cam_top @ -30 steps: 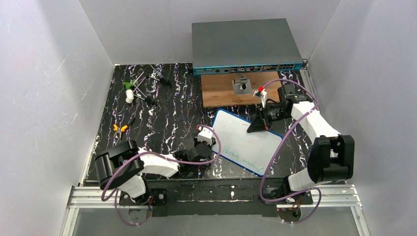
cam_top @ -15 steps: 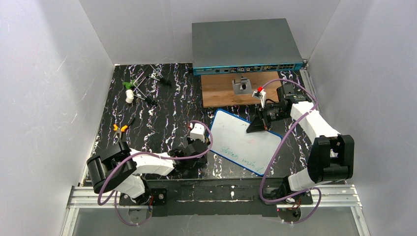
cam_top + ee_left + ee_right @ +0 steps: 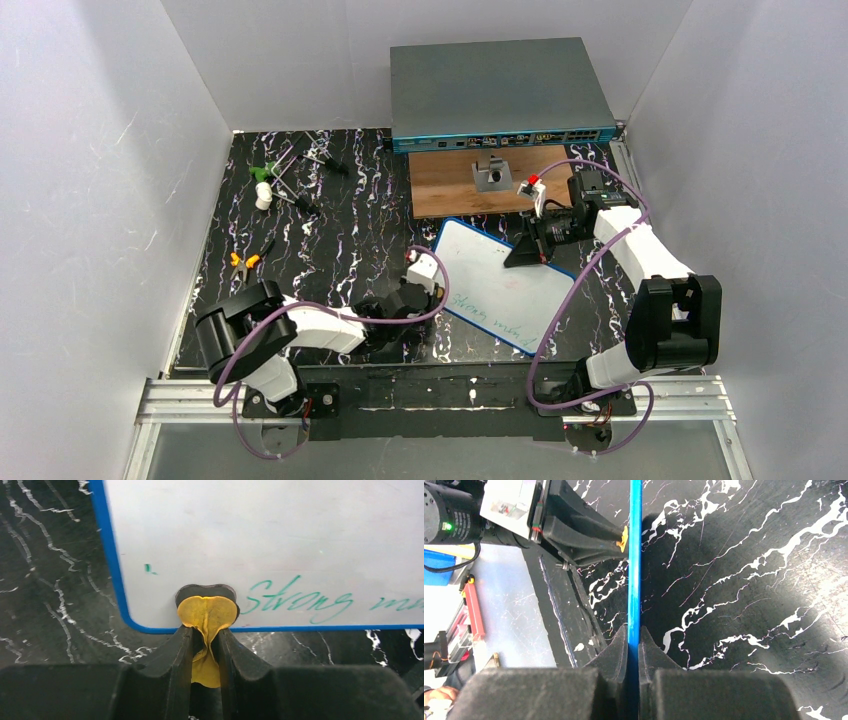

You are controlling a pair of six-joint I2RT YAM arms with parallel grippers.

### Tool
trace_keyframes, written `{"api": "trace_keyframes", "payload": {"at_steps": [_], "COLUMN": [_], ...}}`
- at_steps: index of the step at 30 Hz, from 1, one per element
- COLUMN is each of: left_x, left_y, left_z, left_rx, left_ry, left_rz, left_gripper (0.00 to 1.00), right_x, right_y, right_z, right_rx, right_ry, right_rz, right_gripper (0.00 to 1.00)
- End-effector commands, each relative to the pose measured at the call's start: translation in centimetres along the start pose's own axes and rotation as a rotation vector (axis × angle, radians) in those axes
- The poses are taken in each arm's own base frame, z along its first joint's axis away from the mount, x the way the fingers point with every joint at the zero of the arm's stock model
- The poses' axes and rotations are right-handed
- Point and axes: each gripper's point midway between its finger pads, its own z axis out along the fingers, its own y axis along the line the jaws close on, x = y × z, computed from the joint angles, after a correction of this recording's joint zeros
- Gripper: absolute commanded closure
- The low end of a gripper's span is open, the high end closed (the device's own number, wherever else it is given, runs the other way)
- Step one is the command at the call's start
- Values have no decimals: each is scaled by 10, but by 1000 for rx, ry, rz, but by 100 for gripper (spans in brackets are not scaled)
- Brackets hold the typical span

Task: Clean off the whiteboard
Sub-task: Erase the whiteboard at the center of the board.

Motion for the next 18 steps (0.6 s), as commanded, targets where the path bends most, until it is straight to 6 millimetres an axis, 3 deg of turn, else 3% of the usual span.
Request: {"api": "trace_keyframes", "payload": {"at_steps": [1,6,8,13,18], "left_x": [35,8,-7,-37,-29], "left_y": [-21,38,51,52,36], "left_z": [2,-5,-11,-17,-9], "left_rx": [90,-122,-145,-124,-42], "left_ry": [144,49,5,-45,9], "left_rz": [37,-176,-242,-275,-246], "left_gripper": [100,100,100,100,100], "right_x": [0,0,0,0,0], "right_y": [32,32,32,31,31], "right_z": [3,3,3,3,3], "right_rx": [-110,-111,-111,-111,-109], "right_ry": [-5,-6,-4,-4,-3], "right_rz": [40,40,41,43,42], "right_gripper": [99,99,99,99,99]}}
